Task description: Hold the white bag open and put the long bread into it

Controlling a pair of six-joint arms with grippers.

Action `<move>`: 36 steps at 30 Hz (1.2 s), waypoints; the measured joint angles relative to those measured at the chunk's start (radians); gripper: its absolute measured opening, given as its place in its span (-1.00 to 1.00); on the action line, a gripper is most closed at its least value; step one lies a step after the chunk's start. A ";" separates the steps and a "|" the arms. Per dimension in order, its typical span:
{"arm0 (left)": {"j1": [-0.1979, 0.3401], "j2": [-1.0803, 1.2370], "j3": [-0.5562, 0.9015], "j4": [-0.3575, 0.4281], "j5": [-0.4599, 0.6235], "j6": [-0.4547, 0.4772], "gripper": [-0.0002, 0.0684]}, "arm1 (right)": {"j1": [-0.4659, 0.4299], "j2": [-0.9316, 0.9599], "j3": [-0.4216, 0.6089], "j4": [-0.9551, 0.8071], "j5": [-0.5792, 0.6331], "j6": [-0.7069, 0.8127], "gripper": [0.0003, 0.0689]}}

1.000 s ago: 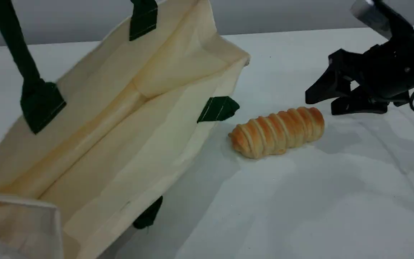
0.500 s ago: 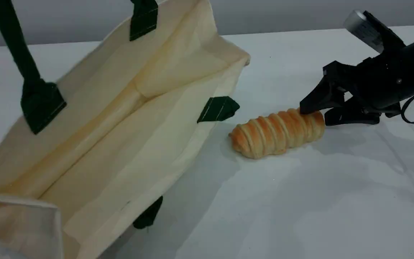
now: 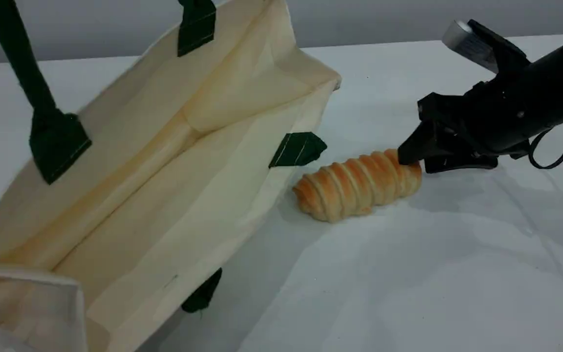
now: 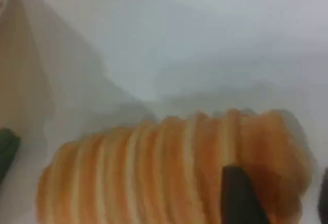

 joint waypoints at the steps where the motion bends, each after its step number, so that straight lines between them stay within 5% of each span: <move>1: 0.000 0.000 0.000 0.000 0.000 -0.001 -0.73 | 0.000 0.000 0.000 0.000 0.000 0.000 -0.30; 13: 0.000 0.000 0.000 0.000 0.000 -0.001 -0.73 | -0.001 0.000 0.000 0.000 -0.008 0.000 -0.96; 28: 0.000 0.000 0.000 0.010 -0.004 -0.001 -0.73 | -0.004 -0.003 -0.003 -0.001 0.005 0.000 -0.97; 36: 0.000 0.000 0.000 0.012 -0.003 -0.001 -0.73 | -0.099 -0.003 -0.003 0.000 -0.015 0.000 -0.97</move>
